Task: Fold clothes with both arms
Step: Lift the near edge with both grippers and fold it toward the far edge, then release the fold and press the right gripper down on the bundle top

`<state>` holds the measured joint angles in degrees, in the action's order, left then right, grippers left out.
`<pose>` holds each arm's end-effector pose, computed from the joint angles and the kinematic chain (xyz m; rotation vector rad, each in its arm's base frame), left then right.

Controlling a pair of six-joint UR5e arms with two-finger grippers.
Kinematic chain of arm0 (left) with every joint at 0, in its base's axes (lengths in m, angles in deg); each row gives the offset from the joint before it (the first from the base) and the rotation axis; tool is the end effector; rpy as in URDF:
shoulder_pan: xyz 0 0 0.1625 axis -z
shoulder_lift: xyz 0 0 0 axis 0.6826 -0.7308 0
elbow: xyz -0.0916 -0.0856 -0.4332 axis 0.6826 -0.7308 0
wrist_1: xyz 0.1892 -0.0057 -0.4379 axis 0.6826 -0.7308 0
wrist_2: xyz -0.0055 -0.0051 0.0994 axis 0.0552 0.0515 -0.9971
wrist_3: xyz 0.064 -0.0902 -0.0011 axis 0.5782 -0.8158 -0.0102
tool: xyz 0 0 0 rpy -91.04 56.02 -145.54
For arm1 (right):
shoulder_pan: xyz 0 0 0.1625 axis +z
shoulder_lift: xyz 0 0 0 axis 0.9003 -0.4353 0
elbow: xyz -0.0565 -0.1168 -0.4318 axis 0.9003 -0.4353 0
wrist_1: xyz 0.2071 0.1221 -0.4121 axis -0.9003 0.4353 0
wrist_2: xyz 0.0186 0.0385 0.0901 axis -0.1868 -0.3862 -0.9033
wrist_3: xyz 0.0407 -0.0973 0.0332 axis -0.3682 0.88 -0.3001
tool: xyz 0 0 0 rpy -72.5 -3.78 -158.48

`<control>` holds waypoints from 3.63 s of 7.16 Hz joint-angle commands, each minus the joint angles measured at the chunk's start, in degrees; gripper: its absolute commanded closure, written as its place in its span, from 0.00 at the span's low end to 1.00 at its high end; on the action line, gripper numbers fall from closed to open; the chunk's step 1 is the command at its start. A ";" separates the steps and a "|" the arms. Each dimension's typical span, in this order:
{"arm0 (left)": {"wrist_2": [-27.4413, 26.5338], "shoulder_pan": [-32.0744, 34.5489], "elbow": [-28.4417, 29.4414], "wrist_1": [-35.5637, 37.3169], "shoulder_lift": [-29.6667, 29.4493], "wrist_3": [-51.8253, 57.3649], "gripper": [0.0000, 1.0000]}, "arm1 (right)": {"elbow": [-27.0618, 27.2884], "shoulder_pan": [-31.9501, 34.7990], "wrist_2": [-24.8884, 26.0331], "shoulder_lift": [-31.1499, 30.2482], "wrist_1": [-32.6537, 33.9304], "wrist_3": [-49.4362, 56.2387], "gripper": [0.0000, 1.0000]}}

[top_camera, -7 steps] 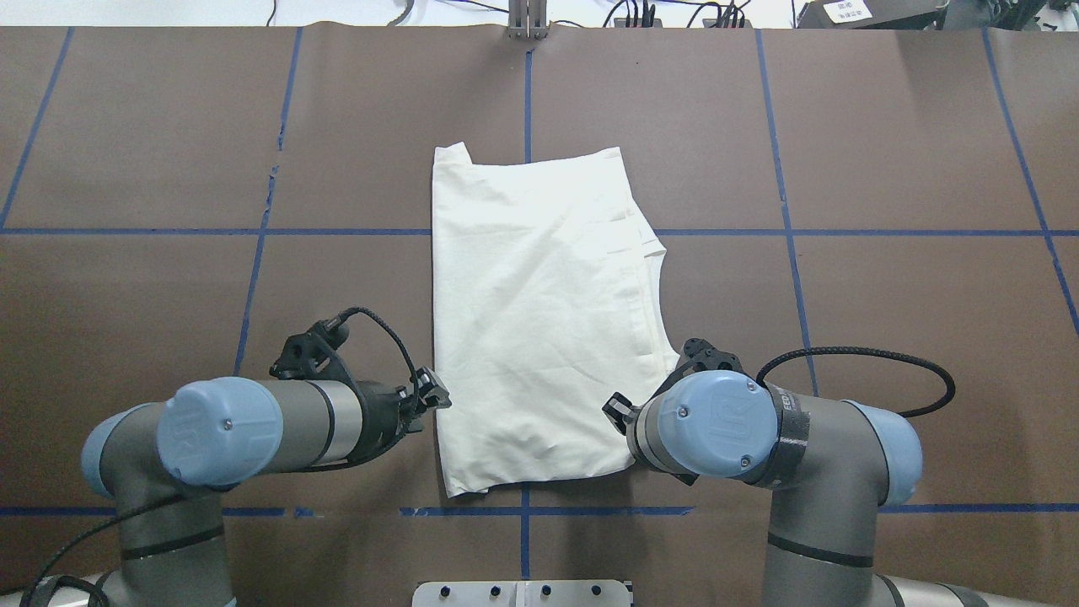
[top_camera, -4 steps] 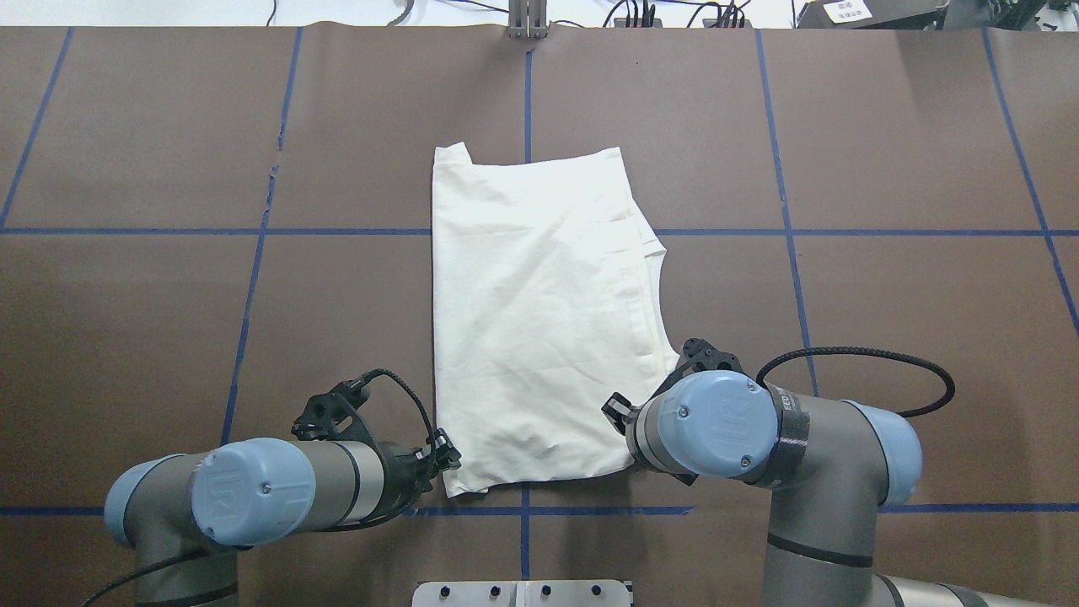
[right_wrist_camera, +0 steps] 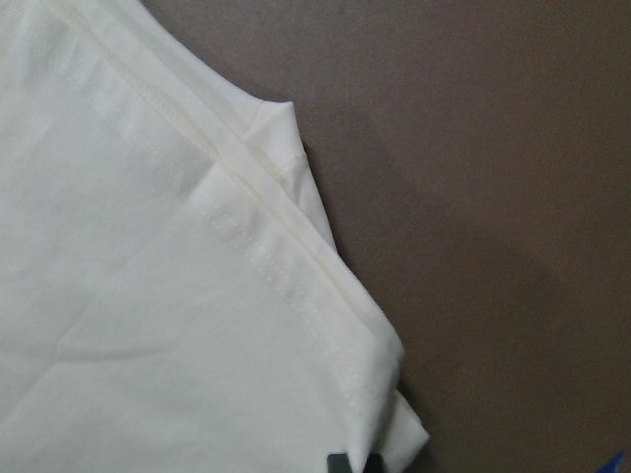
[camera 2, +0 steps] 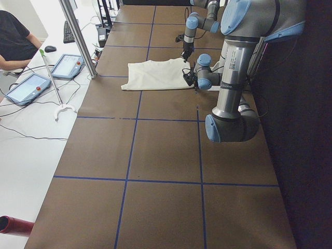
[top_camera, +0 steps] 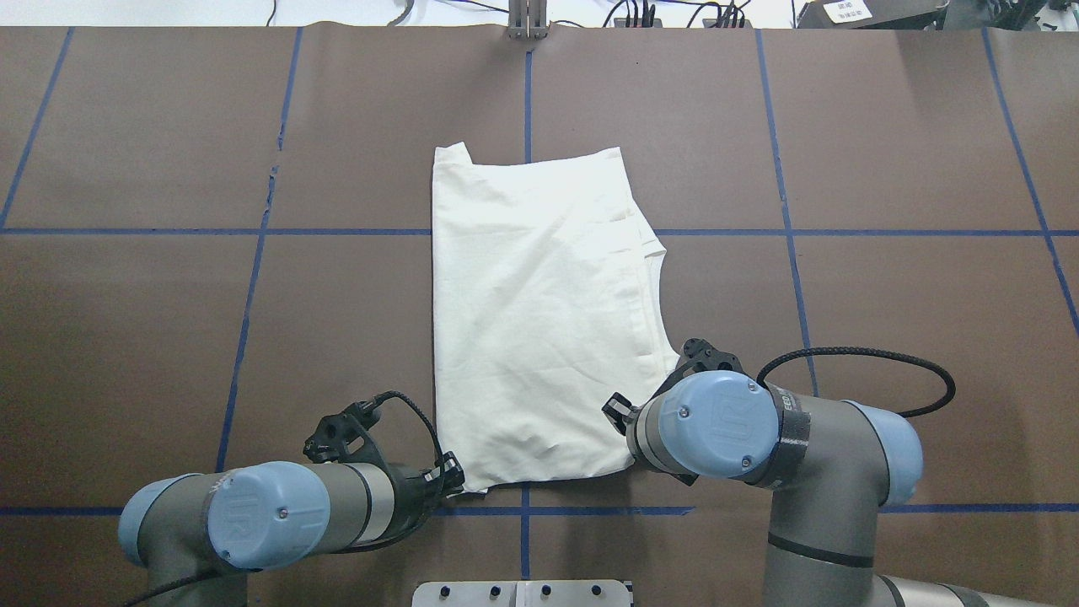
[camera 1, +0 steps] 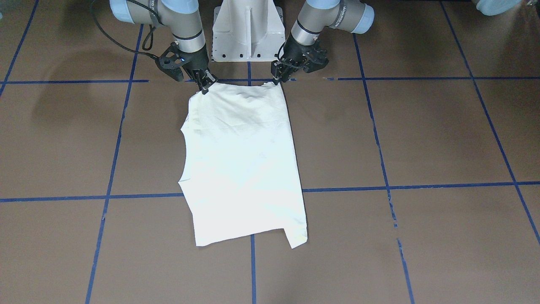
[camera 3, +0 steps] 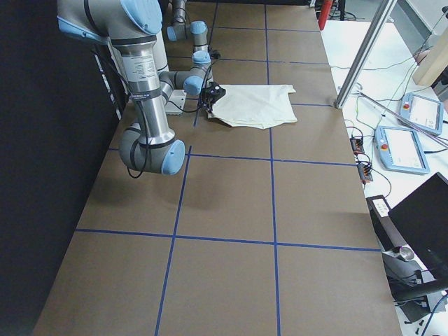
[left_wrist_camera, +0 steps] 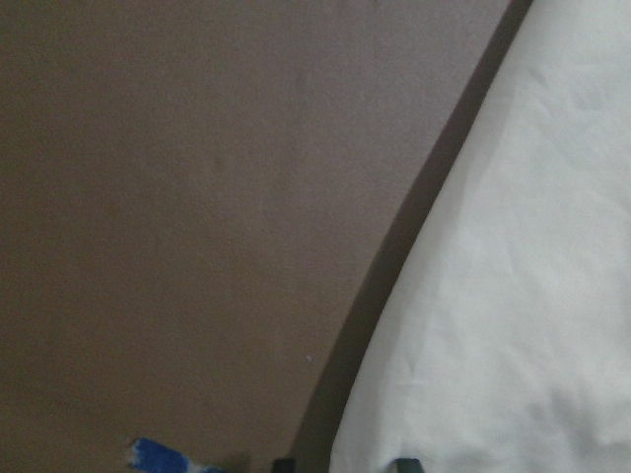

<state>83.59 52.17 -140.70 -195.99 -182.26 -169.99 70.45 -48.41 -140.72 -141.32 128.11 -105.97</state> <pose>0.6270 -0.2332 0.2791 -0.2110 1.1258 -0.5678 -0.5835 -0.2908 0.2622 -0.2121 -0.7934 0.7236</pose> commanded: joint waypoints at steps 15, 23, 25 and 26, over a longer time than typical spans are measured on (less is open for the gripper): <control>6.41 24.97 11.92 11.95 -20.96 18.48 1.00 | -22.32 23.93 -15.20 15.56 -11.26 -4.93 1.00; 6.75 34.38 34.08 -12.25 -25.82 27.03 0.00 | -44.18 33.77 -24.93 28.14 -17.35 23.38 0.00; 10.51 34.82 26.85 -12.33 -21.17 26.85 0.00 | -37.09 26.19 -17.29 23.86 -17.43 19.62 0.78; 11.93 36.39 24.47 -12.33 -19.58 27.11 0.00 | -35.22 23.35 -14.18 22.71 -17.43 20.12 1.00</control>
<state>93.55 87.24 -112.97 -208.28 -203.96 -143.04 32.37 -21.30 -158.97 -116.86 110.72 -85.46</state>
